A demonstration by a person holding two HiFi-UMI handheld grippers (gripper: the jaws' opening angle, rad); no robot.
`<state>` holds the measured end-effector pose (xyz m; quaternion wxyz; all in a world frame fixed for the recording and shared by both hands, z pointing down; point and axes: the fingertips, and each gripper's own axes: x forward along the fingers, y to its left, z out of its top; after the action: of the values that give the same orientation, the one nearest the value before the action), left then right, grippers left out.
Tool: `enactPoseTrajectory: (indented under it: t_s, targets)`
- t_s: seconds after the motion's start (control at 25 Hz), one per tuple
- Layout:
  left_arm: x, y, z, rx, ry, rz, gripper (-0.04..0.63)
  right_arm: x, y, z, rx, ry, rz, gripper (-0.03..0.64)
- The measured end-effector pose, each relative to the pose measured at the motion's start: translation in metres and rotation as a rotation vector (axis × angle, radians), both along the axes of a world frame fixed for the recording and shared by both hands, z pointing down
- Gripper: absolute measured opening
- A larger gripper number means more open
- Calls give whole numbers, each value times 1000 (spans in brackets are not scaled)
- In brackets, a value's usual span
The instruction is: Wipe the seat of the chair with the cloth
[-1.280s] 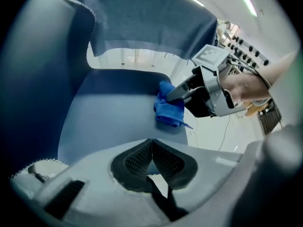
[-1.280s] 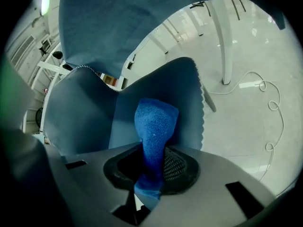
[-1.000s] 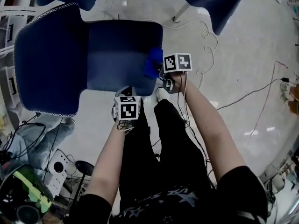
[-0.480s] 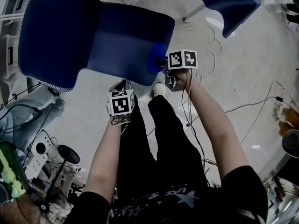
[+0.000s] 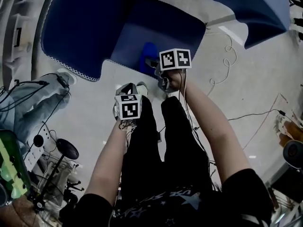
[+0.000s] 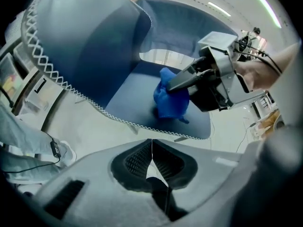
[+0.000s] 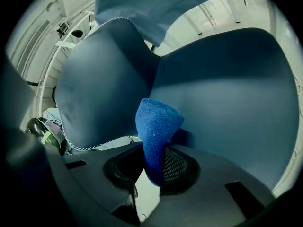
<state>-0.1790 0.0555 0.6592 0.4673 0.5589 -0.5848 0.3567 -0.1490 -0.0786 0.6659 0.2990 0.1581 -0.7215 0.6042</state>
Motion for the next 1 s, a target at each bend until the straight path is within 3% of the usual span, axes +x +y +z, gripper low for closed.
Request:
enactPoseTrajectory:
  t_s: [0.36, 0.6, 0.8, 1.0]
  targets:
    - [-60, 15, -5, 38, -3, 70, 20, -101, 28, 11, 5, 2, -15, 72]
    - [-86, 21, -3, 56, 23, 120, 20, -138, 32, 22, 39, 25, 14, 72]
    - [-111, 25, -4, 63, 6, 166, 20, -137, 35, 32, 100, 103, 30, 72]
    - [-117, 23, -1, 71, 8, 145, 20, -110, 36, 34, 105, 125, 39, 72]
